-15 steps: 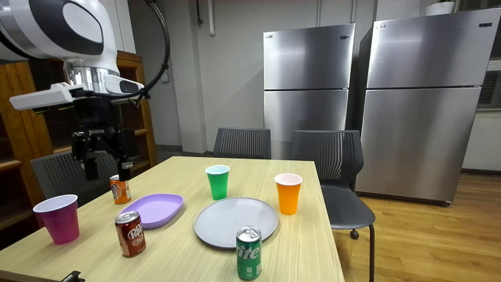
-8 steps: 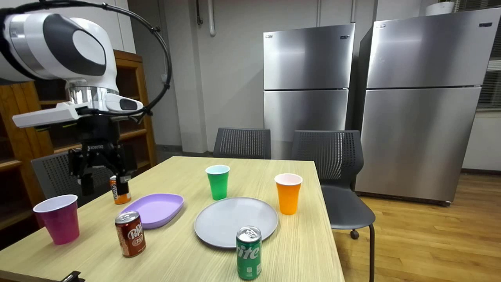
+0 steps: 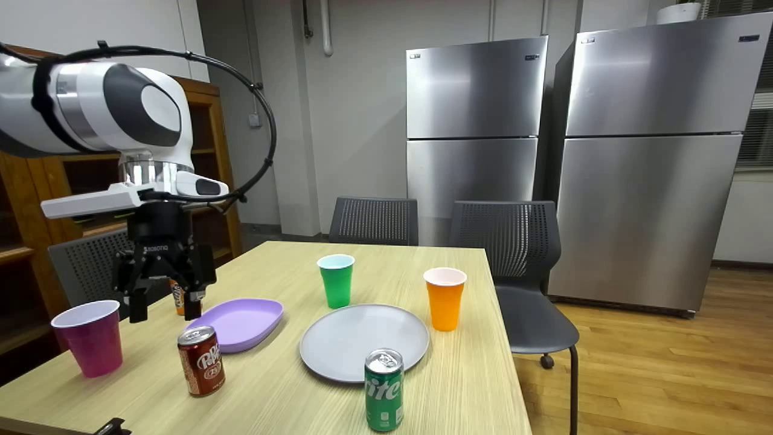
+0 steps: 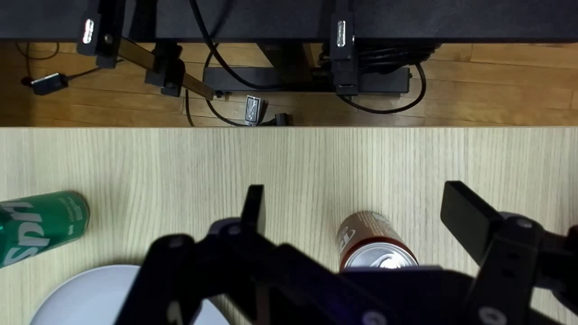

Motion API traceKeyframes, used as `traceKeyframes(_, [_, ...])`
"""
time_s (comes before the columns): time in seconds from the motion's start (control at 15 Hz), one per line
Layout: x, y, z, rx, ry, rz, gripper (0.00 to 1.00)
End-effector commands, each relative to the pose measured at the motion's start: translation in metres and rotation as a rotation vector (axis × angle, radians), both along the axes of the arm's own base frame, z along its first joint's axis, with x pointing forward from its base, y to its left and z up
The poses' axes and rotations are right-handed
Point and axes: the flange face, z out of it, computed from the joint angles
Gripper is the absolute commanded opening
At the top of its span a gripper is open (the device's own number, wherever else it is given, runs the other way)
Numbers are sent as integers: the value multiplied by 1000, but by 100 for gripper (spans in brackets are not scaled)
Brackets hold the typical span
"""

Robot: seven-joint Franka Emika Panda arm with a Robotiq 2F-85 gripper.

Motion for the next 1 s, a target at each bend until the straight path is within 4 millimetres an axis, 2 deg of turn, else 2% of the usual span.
traceKeyframes(0.0, [14,10,-15,7,5,5,100])
traceKeyframes(0.93, [46,24,-65,87,-50,14,100])
